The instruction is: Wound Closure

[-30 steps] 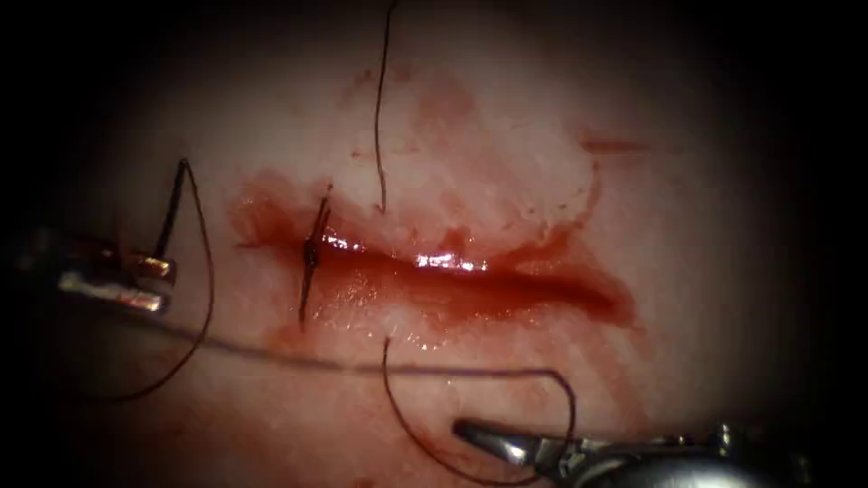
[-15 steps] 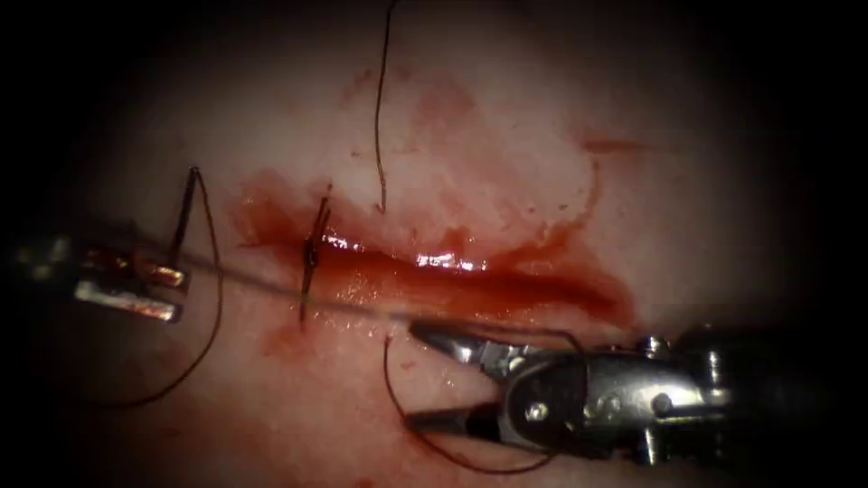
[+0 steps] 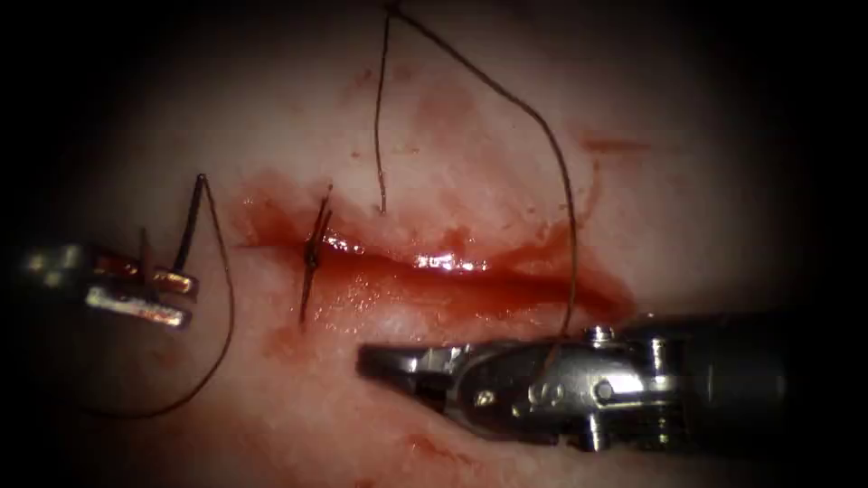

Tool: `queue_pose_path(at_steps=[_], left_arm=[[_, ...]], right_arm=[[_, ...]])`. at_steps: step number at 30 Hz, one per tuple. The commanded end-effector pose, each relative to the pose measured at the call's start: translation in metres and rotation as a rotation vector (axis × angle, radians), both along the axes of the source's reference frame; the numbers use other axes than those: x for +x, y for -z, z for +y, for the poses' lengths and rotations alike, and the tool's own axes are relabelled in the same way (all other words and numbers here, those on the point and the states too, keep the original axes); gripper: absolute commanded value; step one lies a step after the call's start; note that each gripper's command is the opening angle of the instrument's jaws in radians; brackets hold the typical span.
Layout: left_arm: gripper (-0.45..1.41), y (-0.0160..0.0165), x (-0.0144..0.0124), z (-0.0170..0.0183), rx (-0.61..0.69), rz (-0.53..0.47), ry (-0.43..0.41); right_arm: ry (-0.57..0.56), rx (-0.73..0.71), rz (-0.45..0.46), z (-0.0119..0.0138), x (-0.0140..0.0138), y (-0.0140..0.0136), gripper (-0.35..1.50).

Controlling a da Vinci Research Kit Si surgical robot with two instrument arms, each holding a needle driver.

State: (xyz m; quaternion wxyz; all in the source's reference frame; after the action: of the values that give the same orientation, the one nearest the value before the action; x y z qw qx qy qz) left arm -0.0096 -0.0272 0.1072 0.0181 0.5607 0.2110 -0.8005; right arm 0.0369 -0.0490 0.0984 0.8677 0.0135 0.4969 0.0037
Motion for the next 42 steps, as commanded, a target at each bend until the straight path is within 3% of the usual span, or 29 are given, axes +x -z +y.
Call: queue_pose_path(at_steps=[1, 10, 30, 33, 34, 38, 42], left_arm=[[-0.45, -0.0006, -0.0005, -0.0003, 0.001, -0.001, 0.0], [-0.45, -0.0008, -0.0009, -0.0005, 0.005, -0.001, -0.002], [-0.45, -0.001, -0.0009, -0.0007, 0.006, 0.002, -0.01], [-0.45, -0.001, -0.0009, -0.0007, 0.006, 0.002, -0.011], [-0.45, -0.001, -0.0009, -0.0007, 0.006, 0.002, -0.011], [-0.45, -0.0011, -0.001, -0.0008, 0.005, 0.001, -0.011], [-0.45, -0.0013, -0.0012, -0.001, 0.004, 0.002, -0.016]], right_arm=[[0.016, 0.003, 0.0, -0.0012, 0.0001, 0.0005, -0.35], [0.074, 0.016, 0.011, -0.0049, -0.0013, 0.004, -0.35], [0.241, 0.074, 0.106, -0.0077, -0.0012, 0.0076, -0.35], [0.144, 0.024, 0.094, -0.0064, -0.002, 0.0069, 0.84], [0.105, 0.009, 0.085, -0.0057, -0.0024, 0.0065, 1.04], [0.052, -0.004, 0.053, -0.0033, -0.0046, 0.0047, 1.1], [-0.016, -0.026, 0.01, -0.0015, -0.0047, 0.0028, 1.08]])
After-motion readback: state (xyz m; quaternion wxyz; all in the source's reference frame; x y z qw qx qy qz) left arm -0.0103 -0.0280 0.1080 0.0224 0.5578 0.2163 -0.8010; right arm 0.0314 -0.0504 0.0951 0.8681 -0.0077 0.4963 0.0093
